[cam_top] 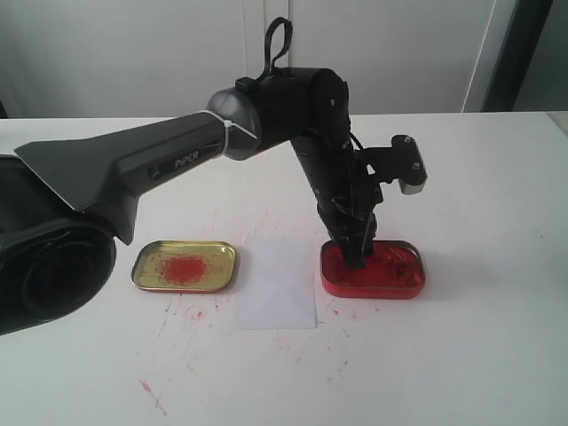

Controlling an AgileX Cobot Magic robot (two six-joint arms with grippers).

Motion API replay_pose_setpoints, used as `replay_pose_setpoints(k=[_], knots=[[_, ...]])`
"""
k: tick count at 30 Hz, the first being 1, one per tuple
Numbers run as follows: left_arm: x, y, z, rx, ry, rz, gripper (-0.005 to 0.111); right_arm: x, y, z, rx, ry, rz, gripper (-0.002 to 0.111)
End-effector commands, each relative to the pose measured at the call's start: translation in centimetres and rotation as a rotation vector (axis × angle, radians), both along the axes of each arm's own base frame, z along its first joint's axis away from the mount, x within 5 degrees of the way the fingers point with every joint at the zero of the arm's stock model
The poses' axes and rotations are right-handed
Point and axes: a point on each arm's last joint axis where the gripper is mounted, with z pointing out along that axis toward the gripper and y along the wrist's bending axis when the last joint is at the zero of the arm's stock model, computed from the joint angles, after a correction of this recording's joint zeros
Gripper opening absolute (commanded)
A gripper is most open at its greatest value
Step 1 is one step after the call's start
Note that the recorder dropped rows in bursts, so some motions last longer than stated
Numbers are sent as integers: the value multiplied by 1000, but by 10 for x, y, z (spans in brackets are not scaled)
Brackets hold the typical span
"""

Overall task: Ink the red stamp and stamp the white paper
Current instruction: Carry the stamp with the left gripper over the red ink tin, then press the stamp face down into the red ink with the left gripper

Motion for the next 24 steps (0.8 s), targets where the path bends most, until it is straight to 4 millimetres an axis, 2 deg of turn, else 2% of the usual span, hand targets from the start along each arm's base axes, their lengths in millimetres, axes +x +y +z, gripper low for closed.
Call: replay_pose_setpoints(k=[1,6,19,24], knots=[[-2,-4,-5,-2,21,-1,0,0,0,0,-1,-12,1,0],[-1,-3,-11,8,31,1,0,0,0,0,-1,-14,0,0],[6,-1,-76,106,139,10,0,0,0,0,-1,-14,0,0],[5,1,-95,153,179,4,0,0,0,0,-1,-14,0,0]])
